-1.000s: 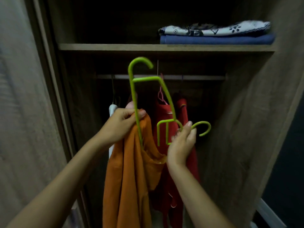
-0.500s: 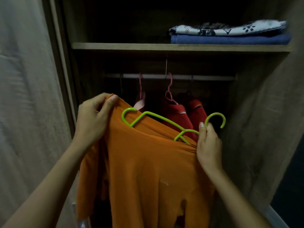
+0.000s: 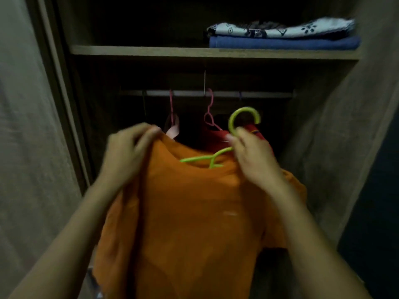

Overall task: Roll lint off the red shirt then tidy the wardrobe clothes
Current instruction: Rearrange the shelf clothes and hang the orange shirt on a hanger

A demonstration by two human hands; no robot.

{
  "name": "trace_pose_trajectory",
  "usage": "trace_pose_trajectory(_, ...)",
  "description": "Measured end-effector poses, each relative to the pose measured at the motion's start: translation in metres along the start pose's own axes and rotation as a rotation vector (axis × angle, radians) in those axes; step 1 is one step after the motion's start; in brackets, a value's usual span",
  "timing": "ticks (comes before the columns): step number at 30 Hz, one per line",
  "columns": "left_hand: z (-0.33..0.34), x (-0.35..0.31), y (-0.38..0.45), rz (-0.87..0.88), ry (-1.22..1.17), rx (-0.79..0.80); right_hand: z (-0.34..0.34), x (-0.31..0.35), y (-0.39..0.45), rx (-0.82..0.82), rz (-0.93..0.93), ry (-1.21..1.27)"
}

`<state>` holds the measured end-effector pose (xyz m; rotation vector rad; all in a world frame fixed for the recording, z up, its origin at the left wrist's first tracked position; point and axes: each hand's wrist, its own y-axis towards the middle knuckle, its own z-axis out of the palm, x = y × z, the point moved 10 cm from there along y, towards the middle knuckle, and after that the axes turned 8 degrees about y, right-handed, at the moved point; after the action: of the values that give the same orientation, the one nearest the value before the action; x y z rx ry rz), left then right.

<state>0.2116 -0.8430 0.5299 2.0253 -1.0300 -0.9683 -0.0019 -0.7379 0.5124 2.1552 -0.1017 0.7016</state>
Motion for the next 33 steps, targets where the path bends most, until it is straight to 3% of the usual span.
trace_pose_trajectory(2, -0.016, 0.000, 0.001, -0.018, -0.031, -0.034, 0.004, 0.002, -0.001, 0.066, -0.003, -0.051)
trace_pose_trajectory(4, 0.000, -0.024, 0.002, 0.055, -0.054, 0.067, 0.046, 0.018, -0.016, 0.297, -0.086, -0.074)
trace_pose_trajectory(5, 0.013, -0.038, 0.000, 0.105, -0.048, 0.129, 0.059, 0.025, -0.024, 0.333, -0.116, -0.041)
trace_pose_trajectory(8, 0.040, -0.060, -0.006, 0.176, -0.036, 0.256, 0.033, 0.014, -0.015, 0.142, -0.057, 0.090)
trace_pose_trajectory(14, 0.050, -0.036, -0.020, 0.048, -0.034, 0.511, -0.042, -0.014, 0.002, -0.065, 0.000, 0.060)
trace_pose_trajectory(20, 0.067, -0.047, -0.043, 0.029, -0.178, 0.636, -0.036, 0.003, 0.000, -0.024, -0.039, 0.028)
trace_pose_trajectory(23, 0.085, -0.070, -0.052, 0.042, -0.246, 0.758, -0.014, 0.013, -0.005, 0.083, -0.072, -0.002)
trace_pose_trajectory(27, 0.107, -0.089, -0.061, -0.149, -0.568, 0.930, -0.035, -0.001, 0.000, 0.017, -0.054, -0.016)
trace_pose_trajectory(33, 0.133, -0.111, -0.042, -0.125, -0.685, 0.868, -0.068, -0.033, -0.002, -0.048, 0.074, 0.014)
